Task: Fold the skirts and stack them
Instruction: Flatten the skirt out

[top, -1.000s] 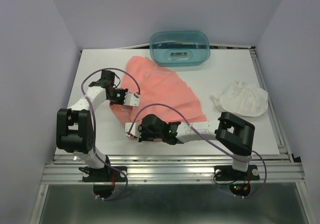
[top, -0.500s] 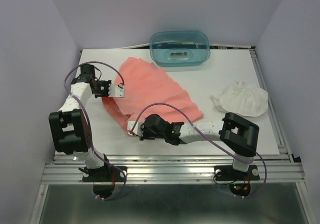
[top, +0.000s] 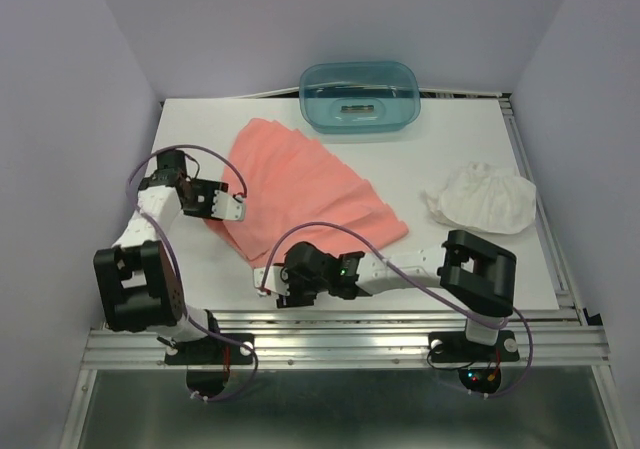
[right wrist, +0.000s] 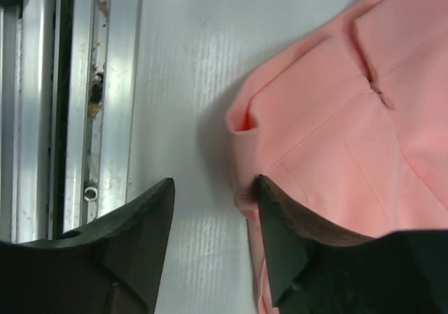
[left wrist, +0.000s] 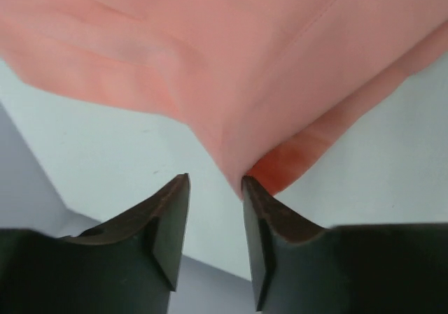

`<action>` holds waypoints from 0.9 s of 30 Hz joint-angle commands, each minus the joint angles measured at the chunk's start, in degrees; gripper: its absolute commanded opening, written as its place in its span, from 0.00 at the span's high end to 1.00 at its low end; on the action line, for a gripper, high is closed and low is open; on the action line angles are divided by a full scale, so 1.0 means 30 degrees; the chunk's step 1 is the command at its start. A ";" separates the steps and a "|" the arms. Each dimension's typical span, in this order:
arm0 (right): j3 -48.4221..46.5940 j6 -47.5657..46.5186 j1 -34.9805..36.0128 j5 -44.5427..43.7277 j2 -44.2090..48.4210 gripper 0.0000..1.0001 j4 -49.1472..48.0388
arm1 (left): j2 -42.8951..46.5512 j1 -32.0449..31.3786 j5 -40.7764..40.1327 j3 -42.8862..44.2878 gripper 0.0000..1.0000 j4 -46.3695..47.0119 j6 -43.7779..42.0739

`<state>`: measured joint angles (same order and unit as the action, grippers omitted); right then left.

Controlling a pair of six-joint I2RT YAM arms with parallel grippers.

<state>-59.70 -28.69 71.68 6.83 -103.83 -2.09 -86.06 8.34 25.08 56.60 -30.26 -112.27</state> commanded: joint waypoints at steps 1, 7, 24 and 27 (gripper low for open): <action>-0.2240 0.0129 -0.0042 0.0713 0.1095 0.33 0.2858 | 0.3950 0.0180 0.1599 0.0062 0.42 -0.2974 0.0007; -0.5525 0.1503 -0.4051 0.3951 0.1884 0.27 0.6259 | 0.6364 0.0559 0.2479 0.0027 0.42 -0.2191 0.5767; -0.6349 0.0393 -1.1413 0.3961 -0.1571 0.42 0.9748 | -0.3891 -0.2633 -0.3556 0.4422 0.57 -0.0372 2.4560; -0.6554 0.0742 -1.1413 0.4900 -0.3352 0.44 1.1267 | -0.6139 -0.2662 -0.4518 0.5591 0.60 -0.0811 2.5232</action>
<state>-79.79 -26.15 37.17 18.06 -109.75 25.32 -100.01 -0.16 17.06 69.01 -31.44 -43.05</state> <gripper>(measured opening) 0.567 0.405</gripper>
